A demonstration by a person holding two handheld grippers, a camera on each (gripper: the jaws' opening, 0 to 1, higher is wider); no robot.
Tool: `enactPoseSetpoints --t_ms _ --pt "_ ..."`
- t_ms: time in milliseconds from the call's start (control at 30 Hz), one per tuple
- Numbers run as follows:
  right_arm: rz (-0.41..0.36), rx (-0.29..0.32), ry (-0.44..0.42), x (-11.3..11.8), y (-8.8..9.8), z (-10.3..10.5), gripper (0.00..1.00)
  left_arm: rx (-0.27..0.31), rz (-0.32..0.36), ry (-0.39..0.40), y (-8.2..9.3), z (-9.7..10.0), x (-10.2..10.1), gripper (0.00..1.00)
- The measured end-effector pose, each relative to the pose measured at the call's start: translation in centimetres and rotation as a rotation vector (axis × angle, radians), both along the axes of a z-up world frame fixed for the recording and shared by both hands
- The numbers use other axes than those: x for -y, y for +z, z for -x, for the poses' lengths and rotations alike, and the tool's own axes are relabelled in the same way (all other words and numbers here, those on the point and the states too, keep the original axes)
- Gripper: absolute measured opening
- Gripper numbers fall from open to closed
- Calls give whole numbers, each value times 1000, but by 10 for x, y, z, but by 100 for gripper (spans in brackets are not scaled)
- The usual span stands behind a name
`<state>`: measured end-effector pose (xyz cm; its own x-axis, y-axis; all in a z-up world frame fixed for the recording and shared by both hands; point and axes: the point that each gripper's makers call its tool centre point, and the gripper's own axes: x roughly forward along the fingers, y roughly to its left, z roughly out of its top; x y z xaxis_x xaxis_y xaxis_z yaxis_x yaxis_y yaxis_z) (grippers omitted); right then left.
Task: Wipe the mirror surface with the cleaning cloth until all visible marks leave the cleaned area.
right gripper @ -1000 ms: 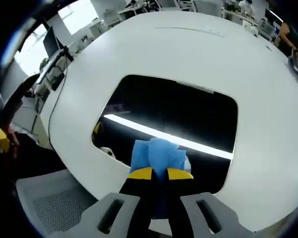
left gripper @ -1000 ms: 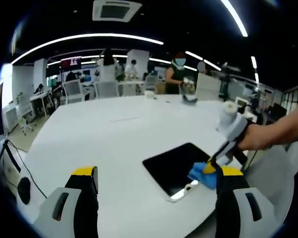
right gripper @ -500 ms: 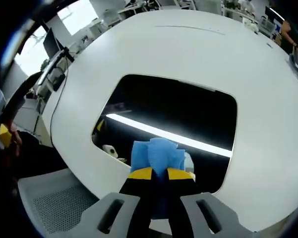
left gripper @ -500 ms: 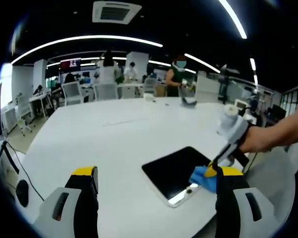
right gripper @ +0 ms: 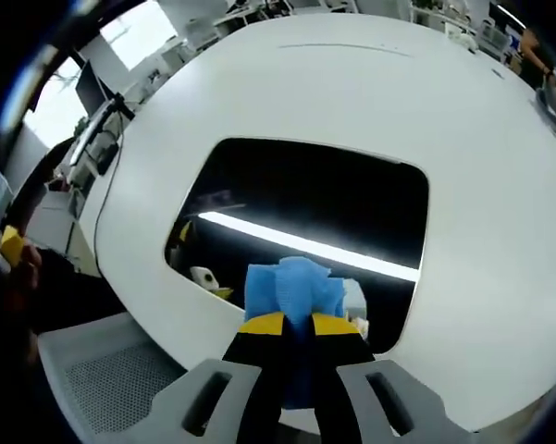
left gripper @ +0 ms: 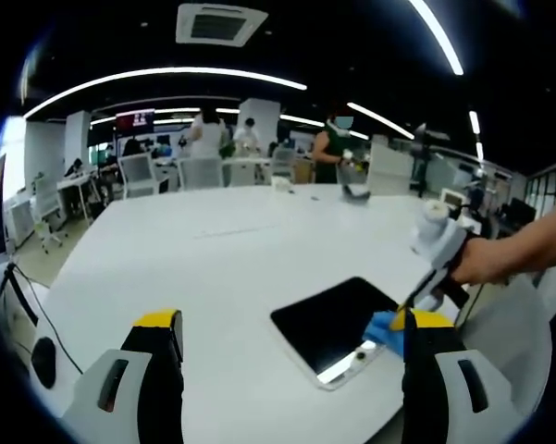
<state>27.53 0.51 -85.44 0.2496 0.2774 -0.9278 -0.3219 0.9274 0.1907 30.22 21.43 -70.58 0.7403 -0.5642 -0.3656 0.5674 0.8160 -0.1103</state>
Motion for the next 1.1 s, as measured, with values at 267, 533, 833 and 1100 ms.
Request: enactPoseSetpoints --t_ms 267,533,833,1100 --pt "-11 -17 -34 12 0 -1 3 -12 2 2 -6 3 1 100" --pt "-7 -31 -40 23 -1 -1 3 -14 6 14 -6 1 -3 100" --pt "-10 -41 -50 26 -2 -3 3 -18 6 29 -9 2 -6 100" --pt "7 -45 -46 36 -3 -4 3 -15 6 26 -7 1 -7 100"
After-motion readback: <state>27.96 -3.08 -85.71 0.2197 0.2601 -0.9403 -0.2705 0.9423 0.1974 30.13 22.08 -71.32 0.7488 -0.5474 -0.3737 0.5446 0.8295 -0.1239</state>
